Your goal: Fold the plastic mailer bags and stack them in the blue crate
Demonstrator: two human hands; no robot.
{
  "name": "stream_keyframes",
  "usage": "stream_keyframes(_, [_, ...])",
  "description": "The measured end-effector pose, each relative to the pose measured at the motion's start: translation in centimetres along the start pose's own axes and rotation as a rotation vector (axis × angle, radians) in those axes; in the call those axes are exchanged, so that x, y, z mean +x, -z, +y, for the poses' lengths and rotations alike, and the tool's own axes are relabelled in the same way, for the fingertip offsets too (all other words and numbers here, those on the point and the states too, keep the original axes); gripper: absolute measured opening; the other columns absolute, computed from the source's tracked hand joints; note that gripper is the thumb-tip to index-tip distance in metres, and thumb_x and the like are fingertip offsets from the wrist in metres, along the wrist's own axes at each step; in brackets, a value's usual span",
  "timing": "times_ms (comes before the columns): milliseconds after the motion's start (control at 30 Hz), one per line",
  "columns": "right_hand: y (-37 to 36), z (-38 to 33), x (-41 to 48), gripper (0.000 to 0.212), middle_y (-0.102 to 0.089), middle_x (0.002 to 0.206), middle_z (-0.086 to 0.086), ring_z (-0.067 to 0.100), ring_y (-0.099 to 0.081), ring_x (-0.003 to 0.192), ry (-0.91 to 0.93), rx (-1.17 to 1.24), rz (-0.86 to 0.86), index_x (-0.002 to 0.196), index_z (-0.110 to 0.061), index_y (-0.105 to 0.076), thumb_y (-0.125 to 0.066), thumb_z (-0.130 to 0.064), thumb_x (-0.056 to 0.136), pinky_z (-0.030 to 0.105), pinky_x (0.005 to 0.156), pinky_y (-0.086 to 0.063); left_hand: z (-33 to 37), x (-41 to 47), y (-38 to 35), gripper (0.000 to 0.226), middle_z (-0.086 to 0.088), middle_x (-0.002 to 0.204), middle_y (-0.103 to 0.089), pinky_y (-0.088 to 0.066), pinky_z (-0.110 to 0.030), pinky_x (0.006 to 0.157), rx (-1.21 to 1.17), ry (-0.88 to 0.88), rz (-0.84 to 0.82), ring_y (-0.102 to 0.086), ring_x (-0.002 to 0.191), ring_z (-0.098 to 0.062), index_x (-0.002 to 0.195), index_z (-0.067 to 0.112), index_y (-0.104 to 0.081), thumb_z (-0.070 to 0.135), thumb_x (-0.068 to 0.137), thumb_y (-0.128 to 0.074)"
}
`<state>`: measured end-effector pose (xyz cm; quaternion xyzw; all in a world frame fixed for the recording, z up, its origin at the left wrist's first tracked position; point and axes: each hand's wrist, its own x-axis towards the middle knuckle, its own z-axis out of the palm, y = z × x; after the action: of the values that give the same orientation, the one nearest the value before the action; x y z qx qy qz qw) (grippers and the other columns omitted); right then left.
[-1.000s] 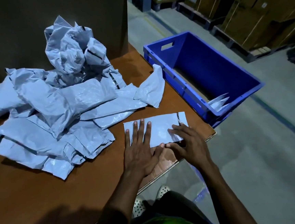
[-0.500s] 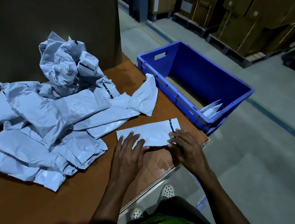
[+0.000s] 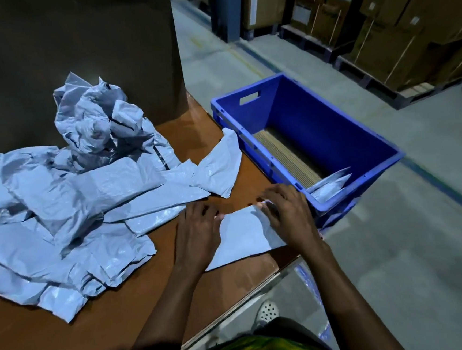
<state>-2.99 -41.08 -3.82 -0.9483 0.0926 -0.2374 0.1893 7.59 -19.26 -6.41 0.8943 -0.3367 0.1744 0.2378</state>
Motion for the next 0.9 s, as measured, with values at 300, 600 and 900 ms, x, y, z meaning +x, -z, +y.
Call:
stream_keyframes(300, [-2.9, -3.9, -5.6, 0.036, -0.057, 0.150, -0.001, 0.017, -0.049, 0.142, -0.032, 0.122, -0.063, 0.139, -0.019, -0.064, -0.050, -0.033, 0.110, 0.047, 0.118, -0.038, 4.6, -3.8, -0.2, 0.041, -0.011, 0.146, -0.054, -0.039, -0.045, 0.111, 0.035, 0.140, -0.143, -0.051, 0.133, -0.030, 0.141, 0.014, -0.056, 0.030, 0.109, -0.036])
stream_keyframes(600, [-3.9, -3.9, -5.7, 0.052, -0.039, 0.165, -0.006, 0.013, -0.018, 0.159, -0.110, 0.000, -0.115, 0.155, -0.028, -0.048, -0.047, -0.050, 0.108, 0.049, 0.128, -0.021, 2.2, -1.6, -2.3, 0.053, -0.012, 0.167, -0.031, -0.023, -0.052, 0.126, -0.041, 0.029, -0.217, -0.024, 0.157, -0.027, 0.159, 0.009, -0.037, 0.030, 0.111, -0.032])
stream_keyframes(900, [-3.3, -3.9, -4.5, 0.059, -0.016, 0.173, -0.009, 0.014, 0.000, 0.161, -0.129, -0.071, -0.213, 0.163, -0.034, -0.030, -0.024, -0.058, 0.109, 0.045, 0.131, 0.001, 4.9, -4.1, -0.5, 0.075, -0.006, 0.173, -0.012, -0.005, -0.050, 0.129, 0.096, 0.172, -0.301, -0.006, 0.161, -0.025, 0.165, 0.015, -0.022, 0.053, 0.106, 0.006])
